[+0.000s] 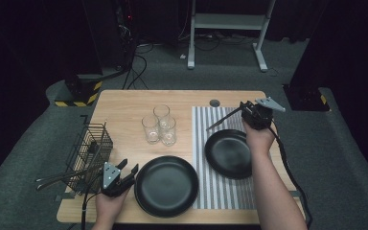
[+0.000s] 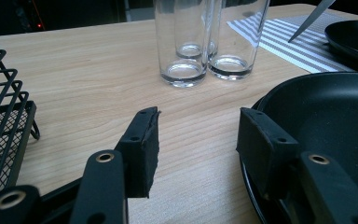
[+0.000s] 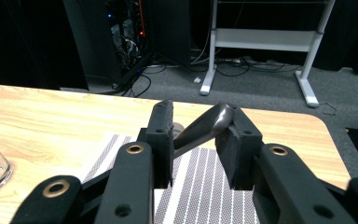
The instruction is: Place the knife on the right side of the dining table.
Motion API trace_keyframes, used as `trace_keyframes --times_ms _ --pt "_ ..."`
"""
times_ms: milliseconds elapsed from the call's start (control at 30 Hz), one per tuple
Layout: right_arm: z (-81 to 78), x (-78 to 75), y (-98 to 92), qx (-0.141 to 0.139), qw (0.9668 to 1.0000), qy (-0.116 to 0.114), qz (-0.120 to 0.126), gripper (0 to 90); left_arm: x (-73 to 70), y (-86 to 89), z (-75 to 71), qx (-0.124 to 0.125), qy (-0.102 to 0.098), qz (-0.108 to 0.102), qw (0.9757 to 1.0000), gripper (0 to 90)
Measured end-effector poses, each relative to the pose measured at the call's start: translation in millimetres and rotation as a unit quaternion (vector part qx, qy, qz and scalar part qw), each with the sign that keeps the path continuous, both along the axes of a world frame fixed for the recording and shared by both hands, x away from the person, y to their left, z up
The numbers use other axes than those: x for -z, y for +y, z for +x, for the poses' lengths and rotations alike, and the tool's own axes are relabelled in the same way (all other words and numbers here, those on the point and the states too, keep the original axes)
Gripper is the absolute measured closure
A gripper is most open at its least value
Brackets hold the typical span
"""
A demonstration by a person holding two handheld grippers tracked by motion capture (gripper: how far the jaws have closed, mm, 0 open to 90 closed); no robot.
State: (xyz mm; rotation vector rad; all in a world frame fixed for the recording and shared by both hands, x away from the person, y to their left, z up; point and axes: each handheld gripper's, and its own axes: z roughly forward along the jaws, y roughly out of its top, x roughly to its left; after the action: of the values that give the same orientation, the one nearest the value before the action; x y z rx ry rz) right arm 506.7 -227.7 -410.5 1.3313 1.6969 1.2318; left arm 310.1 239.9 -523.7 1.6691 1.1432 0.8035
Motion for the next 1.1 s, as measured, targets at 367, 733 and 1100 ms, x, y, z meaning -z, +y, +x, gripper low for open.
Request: trace_keyframes --times_ms 367,733,1100 --pt "-1.3 6.3 -10.8 0.005 0.9999 0.009 0.003 65.0 0.0 0.7 0.4 -0.001 0.002 -0.003 1.0000 48.6" --pt "-3.1 13.8 -21.3 0.006 0.9998 0.015 0.011 64.1 0.0 0.7 0.6 -0.003 0.004 -0.003 1.0000 48.7" --pt "2.6 21.9 -30.7 0.012 0.9992 0.026 0.029 63.4 0.0 0.8 1.0 -0.004 0.005 -0.005 1.0000 48.6"
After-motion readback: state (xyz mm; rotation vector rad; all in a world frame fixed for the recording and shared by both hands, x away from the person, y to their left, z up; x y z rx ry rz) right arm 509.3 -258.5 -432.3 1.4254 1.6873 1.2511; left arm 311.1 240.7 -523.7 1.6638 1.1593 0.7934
